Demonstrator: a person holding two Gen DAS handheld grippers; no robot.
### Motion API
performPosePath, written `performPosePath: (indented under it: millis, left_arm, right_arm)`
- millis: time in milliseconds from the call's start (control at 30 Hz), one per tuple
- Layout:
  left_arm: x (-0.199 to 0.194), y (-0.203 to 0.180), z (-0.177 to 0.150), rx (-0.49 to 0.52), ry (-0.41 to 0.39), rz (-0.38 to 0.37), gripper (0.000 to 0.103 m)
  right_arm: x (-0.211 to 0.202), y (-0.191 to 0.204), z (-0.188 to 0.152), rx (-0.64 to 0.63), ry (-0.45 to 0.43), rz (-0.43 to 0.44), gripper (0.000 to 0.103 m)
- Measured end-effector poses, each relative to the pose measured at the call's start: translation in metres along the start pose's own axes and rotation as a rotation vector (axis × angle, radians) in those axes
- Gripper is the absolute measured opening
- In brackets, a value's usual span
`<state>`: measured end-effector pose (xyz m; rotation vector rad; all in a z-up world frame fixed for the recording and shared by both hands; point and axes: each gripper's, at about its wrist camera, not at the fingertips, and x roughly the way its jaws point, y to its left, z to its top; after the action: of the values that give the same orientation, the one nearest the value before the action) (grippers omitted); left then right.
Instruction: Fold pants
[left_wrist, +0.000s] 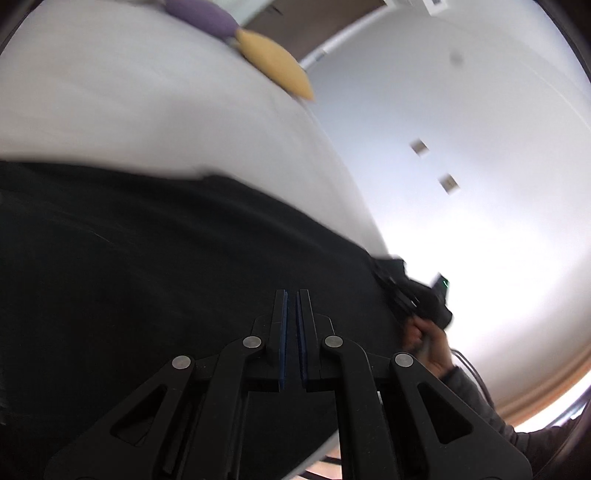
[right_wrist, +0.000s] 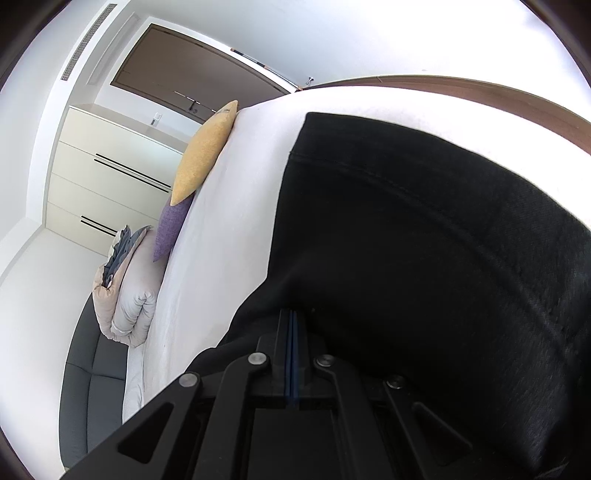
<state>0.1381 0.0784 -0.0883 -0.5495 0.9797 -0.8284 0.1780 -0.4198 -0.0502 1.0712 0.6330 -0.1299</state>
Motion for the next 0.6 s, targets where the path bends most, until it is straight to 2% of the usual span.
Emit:
performPosePath:
  millis: [67,100,133,267,367,433,500,600]
  left_arm:
    - [0.027,0.003,-0.012,0.011,0.06,0.05,0.003]
    - [0.034,0.015,-0.017,-0.025,0.079,0.064,0.001]
    - [0.03,0.025,-0.02,-0.06,0.059,0.03,0.0]
    - [-0.014,0.05,-0.017,-0.087,-0.009,0.093,0.0]
    - [-0.056,0.081,-0.022,-0.164,-0.079,0.101,0.0]
    - [-0.081,0.101,-0.044,-0.186,-0.111,0.106,0.0]
    - [-0.092,0.105,-0.047,-0.186,-0.129,0.135,0.0]
    - [-0.105,0.12,-0.05,-0.192,-0.146,0.145,0.0]
  right_arm:
    - [0.0,-0.001,0.0,-0.003,0.002,0.002,0.0]
    - [-0.001,-0.001,0.001,-0.004,0.003,0.004,0.0]
    - [-0.002,-0.002,0.001,-0.006,0.005,0.007,0.0]
    - [-0.002,-0.003,0.001,-0.018,-0.002,0.012,0.0]
    - [-0.006,-0.004,0.003,-0.013,0.003,0.022,0.0]
    - [-0.012,-0.005,0.005,-0.005,0.015,0.019,0.0]
    - [-0.018,-0.009,0.006,0.018,0.012,0.017,0.0]
    - [-0.048,-0.027,0.013,0.049,-0.054,-0.009,0.0]
